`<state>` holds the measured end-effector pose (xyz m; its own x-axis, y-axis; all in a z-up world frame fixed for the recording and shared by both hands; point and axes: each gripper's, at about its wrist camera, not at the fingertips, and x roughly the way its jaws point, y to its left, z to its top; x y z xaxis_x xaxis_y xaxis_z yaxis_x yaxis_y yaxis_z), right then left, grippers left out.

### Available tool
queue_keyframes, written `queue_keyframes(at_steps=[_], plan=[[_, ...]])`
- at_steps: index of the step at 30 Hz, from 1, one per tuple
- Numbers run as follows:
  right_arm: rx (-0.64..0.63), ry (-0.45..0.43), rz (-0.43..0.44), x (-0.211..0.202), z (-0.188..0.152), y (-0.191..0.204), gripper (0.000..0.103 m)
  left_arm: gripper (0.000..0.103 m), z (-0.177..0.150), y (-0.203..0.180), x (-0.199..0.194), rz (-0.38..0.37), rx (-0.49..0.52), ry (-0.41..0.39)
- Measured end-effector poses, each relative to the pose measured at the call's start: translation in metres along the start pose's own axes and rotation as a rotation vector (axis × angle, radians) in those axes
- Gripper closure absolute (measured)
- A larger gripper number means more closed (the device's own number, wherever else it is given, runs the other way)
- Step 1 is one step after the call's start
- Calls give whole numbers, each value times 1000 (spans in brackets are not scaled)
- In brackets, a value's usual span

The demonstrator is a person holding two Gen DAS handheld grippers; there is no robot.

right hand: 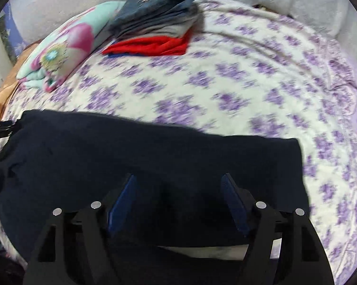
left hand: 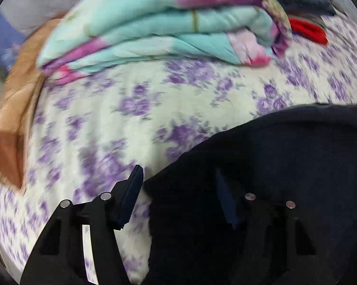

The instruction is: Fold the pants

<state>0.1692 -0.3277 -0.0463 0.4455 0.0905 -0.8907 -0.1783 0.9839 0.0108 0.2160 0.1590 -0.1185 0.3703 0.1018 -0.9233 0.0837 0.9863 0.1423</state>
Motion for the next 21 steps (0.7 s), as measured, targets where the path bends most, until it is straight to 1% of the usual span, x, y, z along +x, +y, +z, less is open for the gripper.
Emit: queue_keyframes(at_steps=[1,3,4,5,6,7,8,9,11,12,13,14,15,16,18,20,21], plan=[[6,11,3,4,1,3,28,43,1,-3,5,-15,31,-4],[18,26,4,10,3,8,28,48,1,-10,12,-33,88,-5],[27,36,10,15,7,10,28,61,0,-15,12,-31,126,-10],[28,41,15,18,11,12,28,76,0,-18,11,-28,161,-14],[22,40,27,21,15,17,28,78,0,-21,9,-18,199,-13],[-2,34,60,24,22,26,28,82,2,-20,5,-22,201,0],[-42,30,100,27,30,38,28,84,4,-16,-1,-34,171,2],[-86,28,123,30,35,48,28,84,5,-11,-12,-51,134,-21],[-244,13,139,40,50,78,28,84,6,-5,-27,-59,117,-63],[-342,6,138,50,60,95,28,84,5,-3,-31,-65,117,-72],[-392,9,133,58,69,105,28,84,6,-1,-32,-76,113,-70],[-438,25,147,69,79,115,28,84,5,1,-31,-81,108,-66],[-458,44,172,76,85,120,31,84,5,2,-29,-79,102,-62],[-507,92,225,90,94,130,37,84,6,2,-28,-77,101,-61],[-598,157,250,107,100,144,40,84,3,-1,-30,-67,97,-69],[-679,213,253,122,97,154,46,84,5,-1,-32,-65,92,-77],[-715,228,245,126,92,159,58,84,5,-1,-32,-68,88,-79]])
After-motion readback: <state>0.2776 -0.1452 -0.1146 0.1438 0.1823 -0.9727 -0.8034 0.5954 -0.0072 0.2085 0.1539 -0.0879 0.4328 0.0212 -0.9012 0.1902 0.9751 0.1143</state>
